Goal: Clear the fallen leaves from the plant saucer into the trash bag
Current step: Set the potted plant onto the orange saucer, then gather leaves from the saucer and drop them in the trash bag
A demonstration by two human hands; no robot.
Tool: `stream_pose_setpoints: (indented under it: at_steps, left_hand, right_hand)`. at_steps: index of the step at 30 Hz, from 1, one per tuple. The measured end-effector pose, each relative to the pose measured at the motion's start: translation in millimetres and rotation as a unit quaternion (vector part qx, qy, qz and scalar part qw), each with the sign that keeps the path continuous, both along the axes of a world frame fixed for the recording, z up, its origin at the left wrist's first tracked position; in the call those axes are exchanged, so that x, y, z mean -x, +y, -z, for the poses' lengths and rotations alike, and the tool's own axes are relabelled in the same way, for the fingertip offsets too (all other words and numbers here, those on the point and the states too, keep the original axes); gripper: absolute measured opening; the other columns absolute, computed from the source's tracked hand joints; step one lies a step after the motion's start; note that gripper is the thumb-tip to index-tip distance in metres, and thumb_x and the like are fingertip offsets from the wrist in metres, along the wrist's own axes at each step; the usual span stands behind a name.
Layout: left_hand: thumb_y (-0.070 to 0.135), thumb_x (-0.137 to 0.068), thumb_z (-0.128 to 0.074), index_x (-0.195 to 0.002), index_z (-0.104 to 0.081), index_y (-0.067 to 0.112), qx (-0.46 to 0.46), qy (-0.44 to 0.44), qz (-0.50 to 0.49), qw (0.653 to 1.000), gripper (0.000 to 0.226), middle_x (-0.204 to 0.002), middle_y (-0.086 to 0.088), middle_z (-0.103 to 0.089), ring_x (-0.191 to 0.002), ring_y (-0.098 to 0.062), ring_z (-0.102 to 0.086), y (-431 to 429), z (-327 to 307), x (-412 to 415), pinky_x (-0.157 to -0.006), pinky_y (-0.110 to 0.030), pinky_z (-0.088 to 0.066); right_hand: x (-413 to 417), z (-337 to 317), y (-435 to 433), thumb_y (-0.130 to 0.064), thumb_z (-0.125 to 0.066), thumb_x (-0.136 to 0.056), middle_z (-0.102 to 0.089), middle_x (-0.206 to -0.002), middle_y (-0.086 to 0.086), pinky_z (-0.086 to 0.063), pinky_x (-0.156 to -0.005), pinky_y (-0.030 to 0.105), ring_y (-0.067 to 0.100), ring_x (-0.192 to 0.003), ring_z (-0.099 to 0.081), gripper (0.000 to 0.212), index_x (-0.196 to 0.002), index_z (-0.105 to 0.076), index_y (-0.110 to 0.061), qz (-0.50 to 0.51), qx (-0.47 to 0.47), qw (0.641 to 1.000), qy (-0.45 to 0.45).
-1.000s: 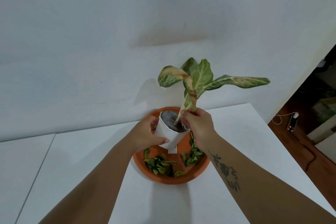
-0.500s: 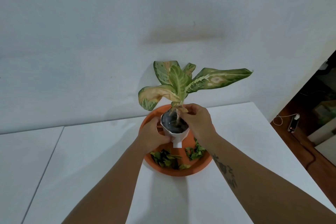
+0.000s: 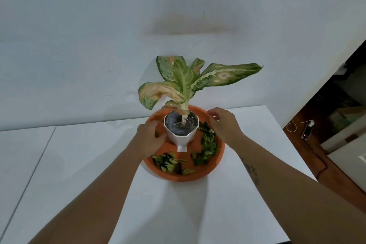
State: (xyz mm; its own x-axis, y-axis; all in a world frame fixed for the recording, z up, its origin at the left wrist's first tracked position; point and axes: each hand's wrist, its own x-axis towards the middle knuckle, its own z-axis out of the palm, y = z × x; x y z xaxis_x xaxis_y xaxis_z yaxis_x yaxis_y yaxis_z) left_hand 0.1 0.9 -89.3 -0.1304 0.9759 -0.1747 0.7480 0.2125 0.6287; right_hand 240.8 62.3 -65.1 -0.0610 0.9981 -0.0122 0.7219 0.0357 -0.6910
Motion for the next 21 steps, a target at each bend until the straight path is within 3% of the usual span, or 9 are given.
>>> stream_pose_setpoints:
  at_steps: [2,5,9,12,16,19,21]
  left_hand:
    - [0.035,-0.081,-0.054,-0.112,-0.056,0.029,0.013,0.043,0.026,0.999,0.032,-0.105,0.002,-0.064,-0.104,-0.027,-0.059,-0.1,4.9,-2.5,-0.090,-0.046,-0.052]
    - [0.035,-0.085,-0.057,-0.119,-0.053,0.020,0.080,0.095,0.075,0.989,0.038,-0.114,0.000,-0.059,-0.111,-0.025,-0.055,-1.6,10.2,-11.1,-0.095,-0.043,-0.050]
    - [0.053,-0.081,-0.049,-0.120,-0.053,0.024,0.128,0.164,0.106,0.972,0.049,-0.121,0.003,-0.054,-0.121,-0.025,-0.047,-13.6,16.4,-21.9,-0.104,-0.042,-0.041]
    - [0.055,-0.084,-0.052,-0.119,-0.056,0.029,0.107,0.122,0.117,0.980,0.044,-0.120,0.010,-0.055,-0.118,-0.017,-0.045,-29.7,17.0,-31.7,-0.103,-0.037,-0.039]
    - [0.050,-0.078,-0.068,-0.119,-0.058,0.030,0.097,0.045,0.123,0.987,0.047,-0.109,0.012,-0.065,-0.100,-0.010,-0.061,-37.0,9.2,-31.9,-0.086,-0.033,-0.057]
    - [0.055,-0.074,-0.069,-0.133,-0.049,0.035,0.118,0.100,0.143,0.978,0.065,-0.134,0.010,-0.053,-0.129,-0.022,-0.043,-34.7,0.9,-24.3,-0.105,-0.041,-0.042]
    - [0.060,-0.074,-0.068,-0.143,-0.039,0.034,0.163,0.146,0.158,0.963,0.079,-0.150,0.006,-0.038,-0.140,-0.028,-0.027,-35.1,-3.5,-25.8,-0.114,-0.045,-0.030]
  right_hand:
    - [-1.0,10.7,2.3,-0.010,-0.047,-0.094,-0.062,-0.126,0.008,-0.044,-0.100,0.032,0.025,-0.114,-0.058,0.034,-0.124,-0.061,-0.013,-0.069,0.016,0.995,-0.068]
    - [1.0,23.7,0.5,-0.011,-0.051,-0.090,-0.057,-0.132,0.007,-0.044,-0.102,0.037,0.026,-0.120,-0.053,0.043,-0.132,-0.054,-0.019,-0.190,0.022,0.971,-0.145]
    - [1.8,28.8,-14.8,-0.021,-0.054,-0.090,-0.059,-0.122,0.008,-0.049,-0.088,0.033,0.025,-0.109,-0.058,0.033,-0.122,-0.057,-0.014,-0.232,0.066,0.945,-0.220]
    - [3.8,26.4,-34.6,-0.022,-0.055,-0.091,-0.062,-0.116,0.007,-0.052,-0.086,0.031,0.024,-0.102,-0.061,0.027,-0.115,-0.062,-0.011,-0.268,0.075,0.937,-0.210]
    - [3.2,13.4,-40.1,-0.016,-0.060,-0.087,-0.065,-0.113,0.005,-0.050,-0.084,0.028,0.021,-0.100,-0.061,0.030,-0.117,-0.066,-0.013,-0.313,0.078,0.936,-0.144]
    - [-1.6,7.0,-32.3,-0.025,-0.065,-0.083,-0.059,-0.123,0.004,-0.052,-0.090,0.034,0.024,-0.108,-0.058,0.044,-0.126,-0.059,-0.022,-0.294,0.070,0.937,-0.173]
    - [-1.1,9.7,-33.4,-0.036,-0.067,-0.081,-0.051,-0.128,0.006,-0.050,-0.094,0.039,0.028,-0.114,-0.053,0.057,-0.135,-0.049,-0.027,-0.304,0.120,0.915,-0.238]
